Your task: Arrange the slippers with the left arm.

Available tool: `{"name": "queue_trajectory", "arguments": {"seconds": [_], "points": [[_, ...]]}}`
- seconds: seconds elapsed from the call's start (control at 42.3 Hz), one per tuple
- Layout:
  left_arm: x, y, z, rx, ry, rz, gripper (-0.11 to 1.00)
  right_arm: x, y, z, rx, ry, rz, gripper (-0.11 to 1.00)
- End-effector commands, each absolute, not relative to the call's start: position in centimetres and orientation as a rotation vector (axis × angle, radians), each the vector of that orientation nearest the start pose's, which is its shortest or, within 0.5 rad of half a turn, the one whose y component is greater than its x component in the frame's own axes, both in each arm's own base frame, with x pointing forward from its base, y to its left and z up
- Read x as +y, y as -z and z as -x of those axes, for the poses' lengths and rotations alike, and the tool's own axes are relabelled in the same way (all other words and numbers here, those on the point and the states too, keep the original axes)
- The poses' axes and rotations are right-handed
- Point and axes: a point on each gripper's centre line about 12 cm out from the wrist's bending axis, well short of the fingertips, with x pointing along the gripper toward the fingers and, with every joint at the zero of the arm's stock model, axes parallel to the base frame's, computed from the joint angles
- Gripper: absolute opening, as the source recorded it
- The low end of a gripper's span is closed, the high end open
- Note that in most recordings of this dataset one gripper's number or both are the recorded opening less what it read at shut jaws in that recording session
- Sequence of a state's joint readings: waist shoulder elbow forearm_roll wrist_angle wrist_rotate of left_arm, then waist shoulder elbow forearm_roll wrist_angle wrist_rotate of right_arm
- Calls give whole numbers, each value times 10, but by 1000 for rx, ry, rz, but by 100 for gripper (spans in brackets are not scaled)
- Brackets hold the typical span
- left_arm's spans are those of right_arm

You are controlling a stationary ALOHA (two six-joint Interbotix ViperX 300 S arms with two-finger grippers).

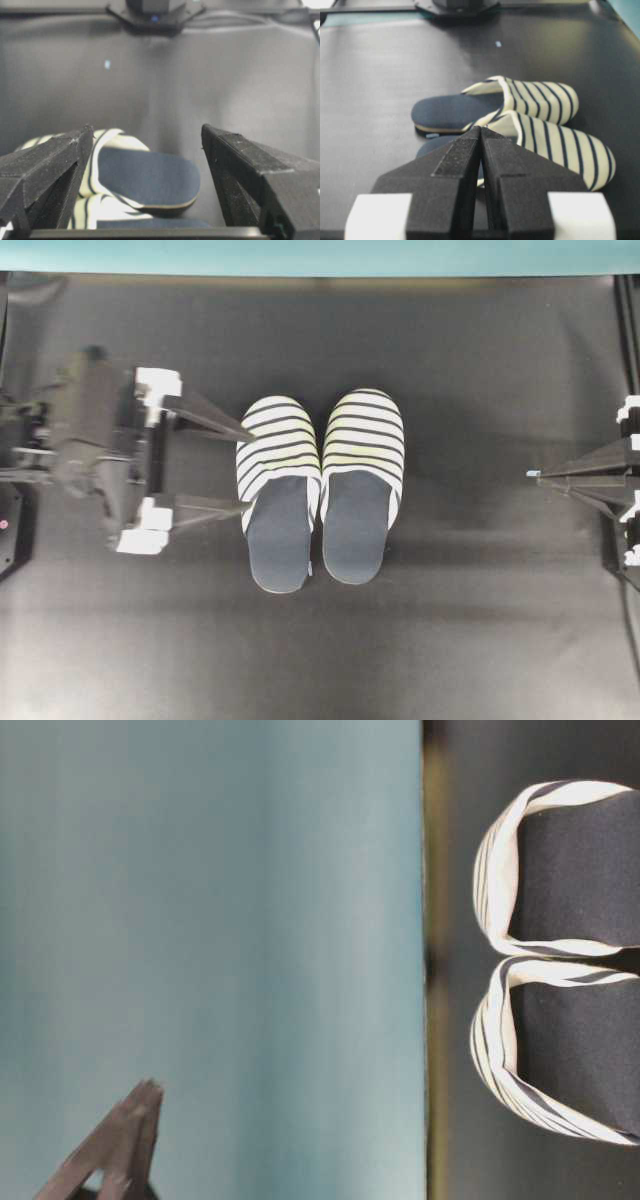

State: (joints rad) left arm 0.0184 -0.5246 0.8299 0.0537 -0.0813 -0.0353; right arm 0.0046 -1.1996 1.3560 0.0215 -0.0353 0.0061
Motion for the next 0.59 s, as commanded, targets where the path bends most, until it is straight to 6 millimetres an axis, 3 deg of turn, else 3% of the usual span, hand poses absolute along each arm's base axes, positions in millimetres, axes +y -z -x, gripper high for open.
{"name": "queue_trajectory", "arguments": {"seconds": [0.0,0.26,0.567], "points": [[5,-312,-292,172,-13,-16,84,1,-233,-155,120,-5,-16,1],[1,-317,-269,126,0,-4,84,1,-248,-153,15,-3,12,1],[-7,-324,-239,58,30,50,84,-1,-250,-153,-17,5,40,1]]}}
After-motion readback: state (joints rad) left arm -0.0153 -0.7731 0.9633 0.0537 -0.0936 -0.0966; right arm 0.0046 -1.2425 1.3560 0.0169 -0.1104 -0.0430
